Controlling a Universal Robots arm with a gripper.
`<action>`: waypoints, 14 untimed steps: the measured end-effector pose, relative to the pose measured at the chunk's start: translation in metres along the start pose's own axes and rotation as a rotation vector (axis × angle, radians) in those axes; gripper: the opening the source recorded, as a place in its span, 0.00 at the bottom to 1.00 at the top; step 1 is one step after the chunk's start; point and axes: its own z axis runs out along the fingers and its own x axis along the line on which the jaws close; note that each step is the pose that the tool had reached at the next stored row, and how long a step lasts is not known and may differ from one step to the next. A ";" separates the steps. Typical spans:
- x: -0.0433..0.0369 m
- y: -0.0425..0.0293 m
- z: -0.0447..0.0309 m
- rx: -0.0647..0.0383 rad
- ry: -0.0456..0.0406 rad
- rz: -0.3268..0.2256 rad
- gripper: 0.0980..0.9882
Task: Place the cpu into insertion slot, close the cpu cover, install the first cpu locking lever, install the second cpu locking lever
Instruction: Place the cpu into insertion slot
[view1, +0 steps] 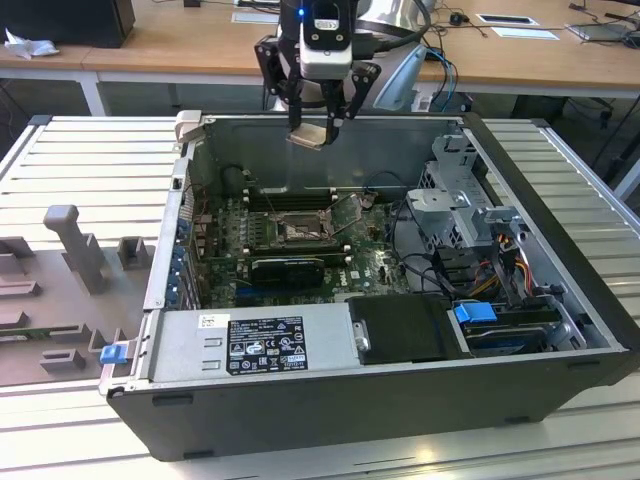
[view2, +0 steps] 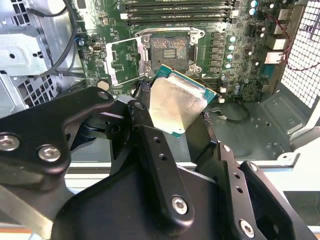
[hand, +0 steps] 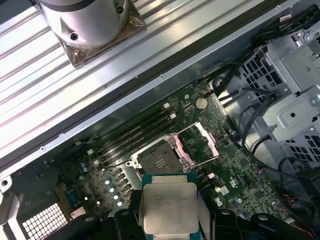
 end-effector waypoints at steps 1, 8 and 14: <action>0.0000 0.0000 0.0000 0.000 -0.0005 0.006 0.48; 0.0000 0.0000 0.0001 -0.001 -0.0068 0.079 0.48; 0.0000 0.0000 0.0002 -0.003 -0.0115 0.132 0.48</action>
